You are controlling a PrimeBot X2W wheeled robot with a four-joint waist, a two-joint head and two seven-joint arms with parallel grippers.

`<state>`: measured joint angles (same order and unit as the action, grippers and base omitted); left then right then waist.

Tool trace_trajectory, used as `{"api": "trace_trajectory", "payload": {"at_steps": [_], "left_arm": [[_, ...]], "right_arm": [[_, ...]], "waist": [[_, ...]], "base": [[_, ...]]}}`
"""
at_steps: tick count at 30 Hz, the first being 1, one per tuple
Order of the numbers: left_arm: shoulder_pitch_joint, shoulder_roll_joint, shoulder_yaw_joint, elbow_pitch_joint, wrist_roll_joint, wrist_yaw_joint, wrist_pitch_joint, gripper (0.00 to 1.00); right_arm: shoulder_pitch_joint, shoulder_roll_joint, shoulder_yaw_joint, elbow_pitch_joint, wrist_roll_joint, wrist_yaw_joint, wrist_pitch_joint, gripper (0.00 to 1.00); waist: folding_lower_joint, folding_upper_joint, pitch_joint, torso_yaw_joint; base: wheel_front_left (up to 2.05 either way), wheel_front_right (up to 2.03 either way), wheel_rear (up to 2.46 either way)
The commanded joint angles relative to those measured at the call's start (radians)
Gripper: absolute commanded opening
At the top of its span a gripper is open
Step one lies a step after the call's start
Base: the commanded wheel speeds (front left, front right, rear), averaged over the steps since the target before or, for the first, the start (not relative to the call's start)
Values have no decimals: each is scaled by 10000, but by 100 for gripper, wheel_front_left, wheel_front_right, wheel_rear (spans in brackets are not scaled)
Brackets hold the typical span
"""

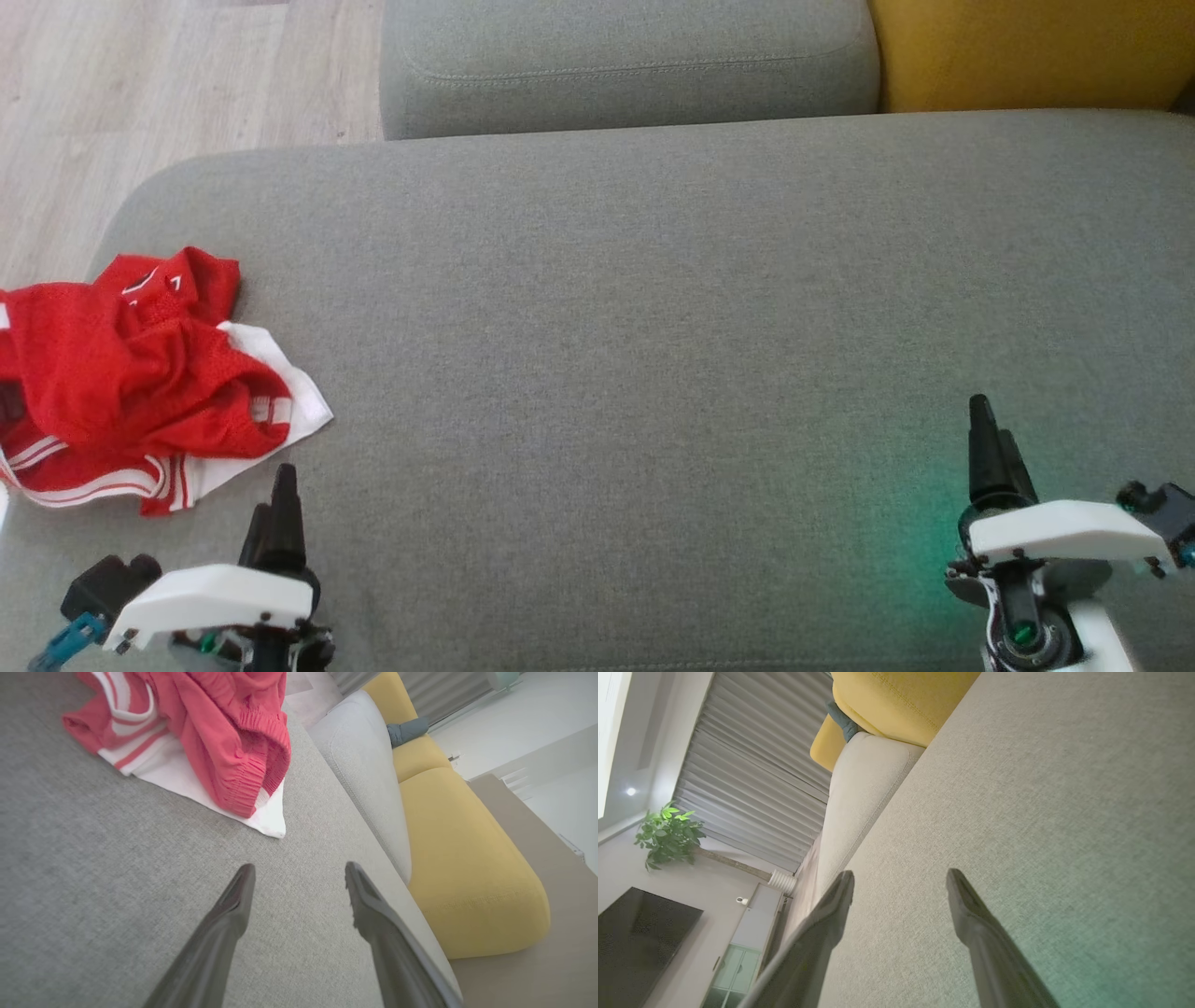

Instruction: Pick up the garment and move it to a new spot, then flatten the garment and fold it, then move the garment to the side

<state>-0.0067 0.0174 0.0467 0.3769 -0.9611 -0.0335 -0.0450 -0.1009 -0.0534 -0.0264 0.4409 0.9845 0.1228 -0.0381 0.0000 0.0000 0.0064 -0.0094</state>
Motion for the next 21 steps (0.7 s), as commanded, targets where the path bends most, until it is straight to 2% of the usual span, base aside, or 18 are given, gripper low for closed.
{"api": "trace_trajectory", "payload": {"at_steps": [1,21], "left_arm": [[-525,162,104,-285,342,78,-103,100],[-682,209,14,-391,2971,432,-687,100]], "right_arm": [[-645,-135,169,-237,-351,34,-155,100],[-1082,-158,499,255,-2936,47,-744,100]], "waist": [[0,0,3,-1],[0,0,43,-36]], "base": [[0,0,0],[0,0,0]]}}
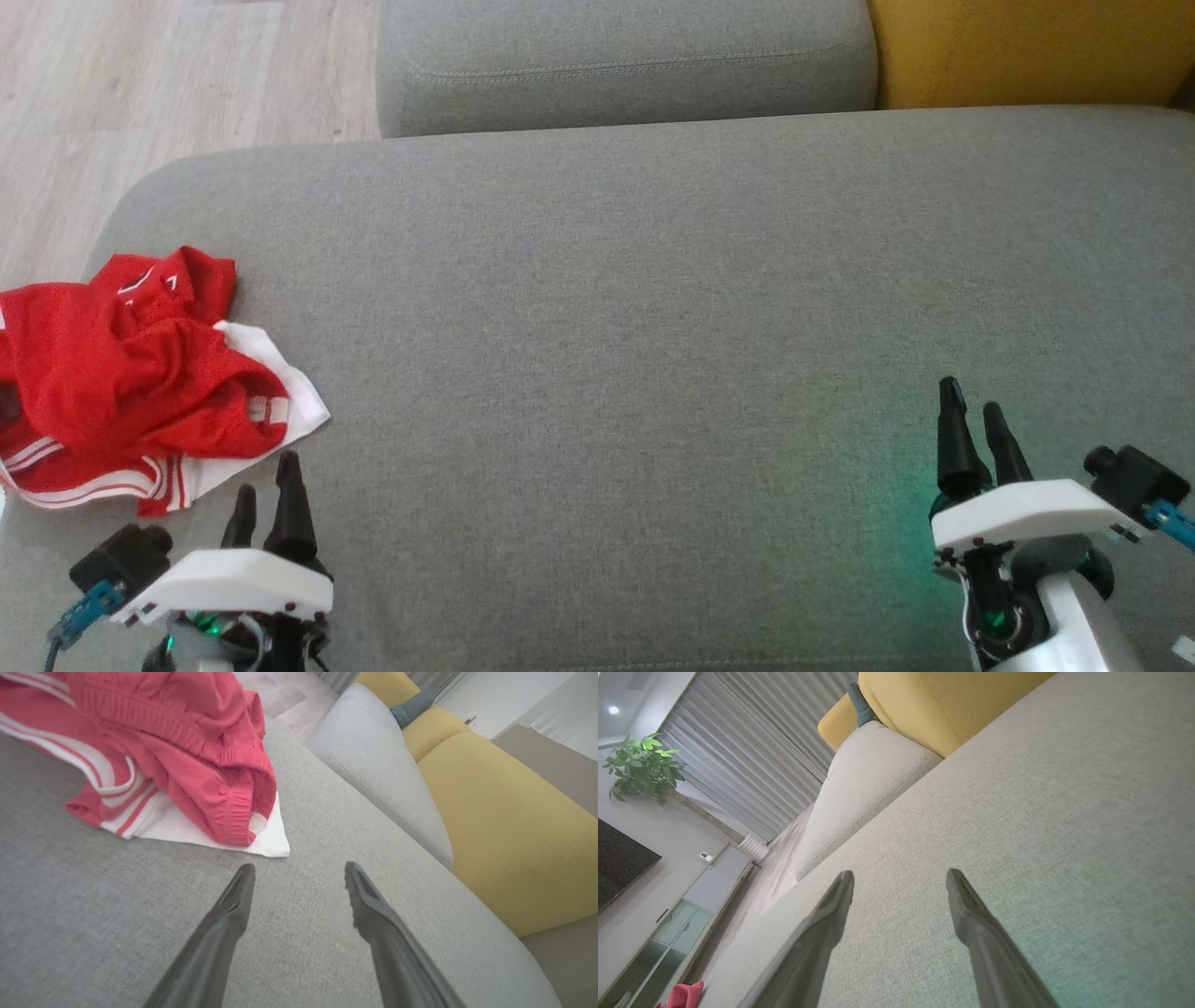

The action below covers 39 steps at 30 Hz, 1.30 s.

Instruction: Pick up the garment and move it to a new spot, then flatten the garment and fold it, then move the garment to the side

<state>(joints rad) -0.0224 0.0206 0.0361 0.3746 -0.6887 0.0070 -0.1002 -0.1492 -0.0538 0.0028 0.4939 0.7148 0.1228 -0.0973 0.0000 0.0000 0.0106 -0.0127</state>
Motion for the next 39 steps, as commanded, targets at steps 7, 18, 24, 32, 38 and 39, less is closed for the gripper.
{"api": "trace_trajectory", "payload": {"at_steps": [7,18,24,32,38,39], "left_arm": [[-562,194,66,-482,1193,177,-340,100],[-671,220,56,-523,2510,367,-662,100],[-722,234,60,-518,3245,447,-836,100],[-785,253,36,-489,4250,631,-1070,100],[-814,267,20,-472,4977,737,-1246,100],[-815,269,14,-475,5096,764,-1275,100]], "right_arm": [[-702,-155,344,-232,-1145,51,-358,100],[-912,-161,497,-136,-2560,58,-682,100],[-1018,-142,551,-67,-3347,62,-858,100],[-1138,-120,594,41,-4361,67,-1094,100],[-1231,-100,594,108,-5134,71,-1271,100],[-1248,-96,596,122,-5263,71,-1301,100]], "waist": [[0,0,20,-26],[0,0,58,-57],[0,0,83,-100],[0,0,113,-147],[0,0,147,-156],[0,0,154,-156]], "base": [[0,0,0],[0,0,0],[0,0,0],[0,0,0],[0,0,0],[0,0,0]]}}
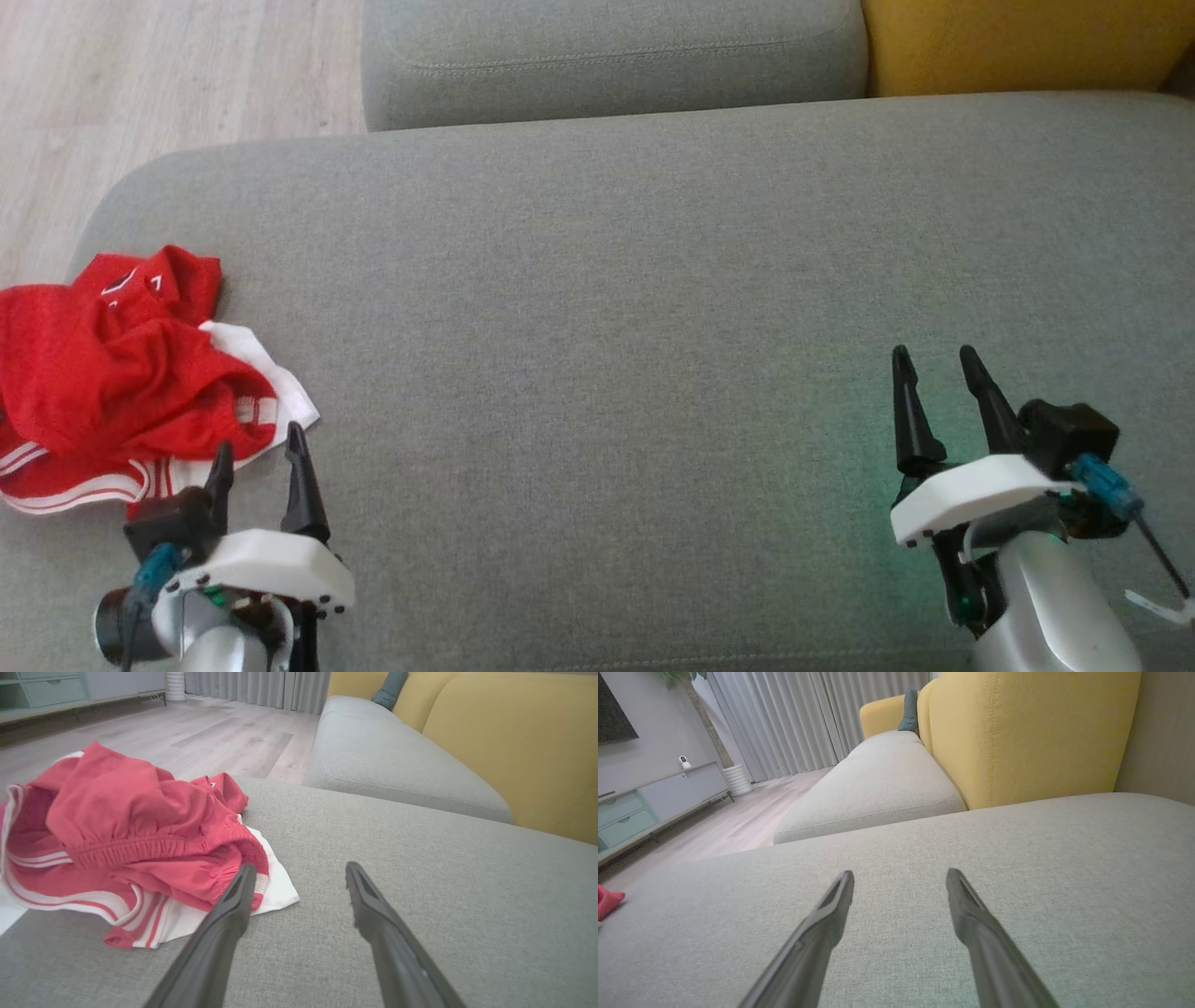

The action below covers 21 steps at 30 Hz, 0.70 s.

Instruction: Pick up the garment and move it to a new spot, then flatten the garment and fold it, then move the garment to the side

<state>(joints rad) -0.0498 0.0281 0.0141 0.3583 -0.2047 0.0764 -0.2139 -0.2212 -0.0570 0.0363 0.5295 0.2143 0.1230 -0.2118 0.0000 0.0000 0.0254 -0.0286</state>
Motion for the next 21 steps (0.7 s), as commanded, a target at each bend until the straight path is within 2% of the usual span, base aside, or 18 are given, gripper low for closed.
{"api": "trace_trajectory", "payload": {"at_steps": [1,13,21], "left_arm": [[-542,197,225,-316,374,98,-167,100],[-725,222,205,-372,1636,350,-479,100],[-779,222,248,-424,1523,515,-479,100]], "right_arm": [[-546,-61,265,-220,-388,70,-186,100],[-812,-36,331,-100,-1759,77,-500,100],[-924,-15,478,-270,-1671,77,-500,100]], "waist": [[0,0,16,3],[0,0,262,68],[0,0,496,712]], "base": [[0,0,0],[0,0,0],[0,0,0]]}}
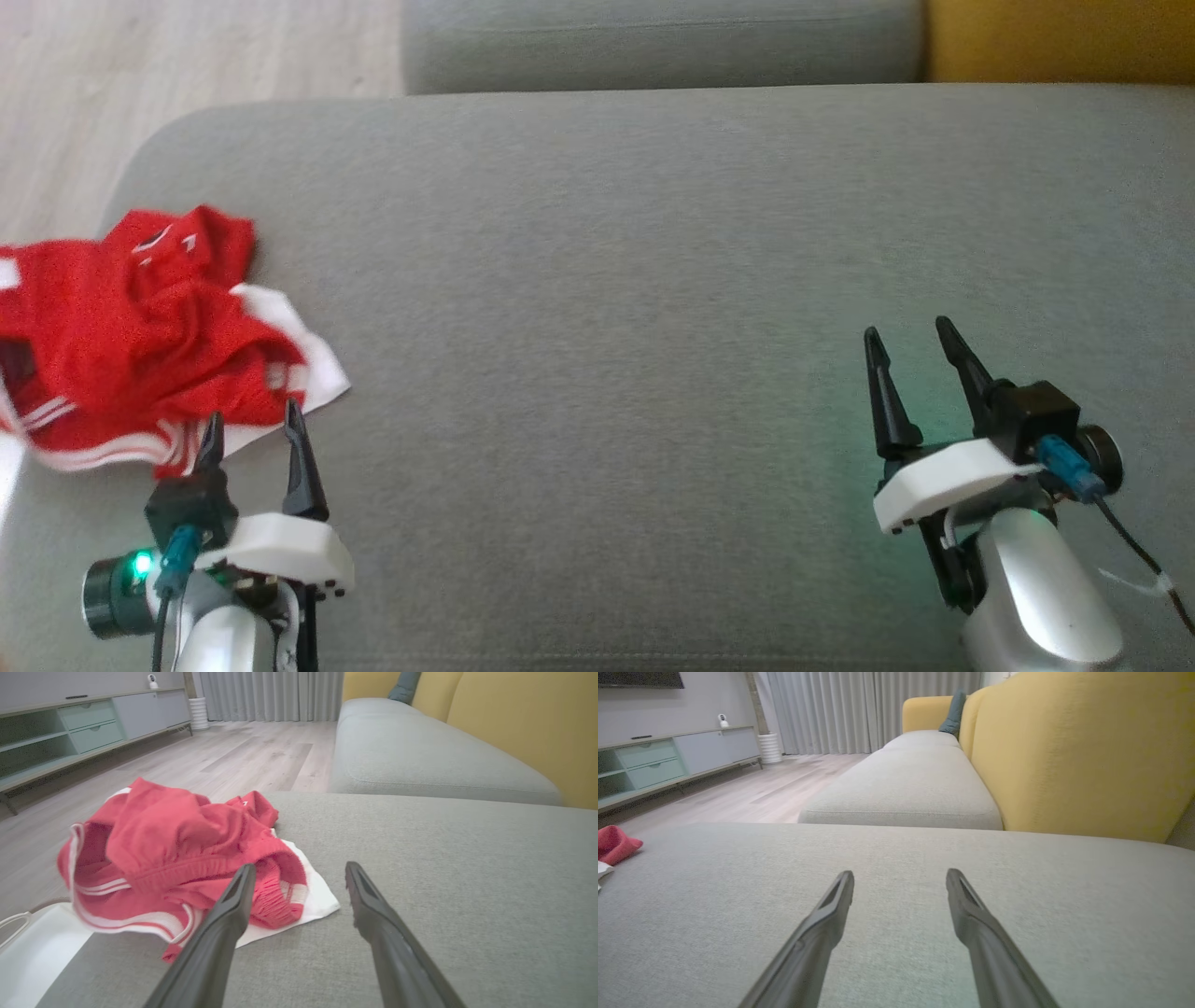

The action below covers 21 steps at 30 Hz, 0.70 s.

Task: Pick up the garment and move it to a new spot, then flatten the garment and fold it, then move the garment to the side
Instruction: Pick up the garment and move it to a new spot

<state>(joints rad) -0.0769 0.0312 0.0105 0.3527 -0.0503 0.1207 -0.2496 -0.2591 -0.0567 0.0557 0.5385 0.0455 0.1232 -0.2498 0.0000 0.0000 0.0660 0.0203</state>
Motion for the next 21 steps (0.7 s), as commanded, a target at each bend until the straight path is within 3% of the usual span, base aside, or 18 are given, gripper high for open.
{"api": "trace_trajectory", "payload": {"at_steps": [1,14,21], "left_arm": [[-521,191,284,-377,-55,81,-122,100],[-574,191,305,-434,-553,306,-122,100],[-284,191,414,-576,-913,596,-122,100]], "right_arm": [[-569,-22,341,-377,35,75,-120,100],[-718,-136,1205,-474,239,75,-120,100],[-860,-181,1692,-452,318,75,-120,100]], "waist": [[0,0,136,377],[0,0,683,3089],[0,0,885,3837]], "base": [[0,0,0],[0,0,0],[0,0,0]]}}
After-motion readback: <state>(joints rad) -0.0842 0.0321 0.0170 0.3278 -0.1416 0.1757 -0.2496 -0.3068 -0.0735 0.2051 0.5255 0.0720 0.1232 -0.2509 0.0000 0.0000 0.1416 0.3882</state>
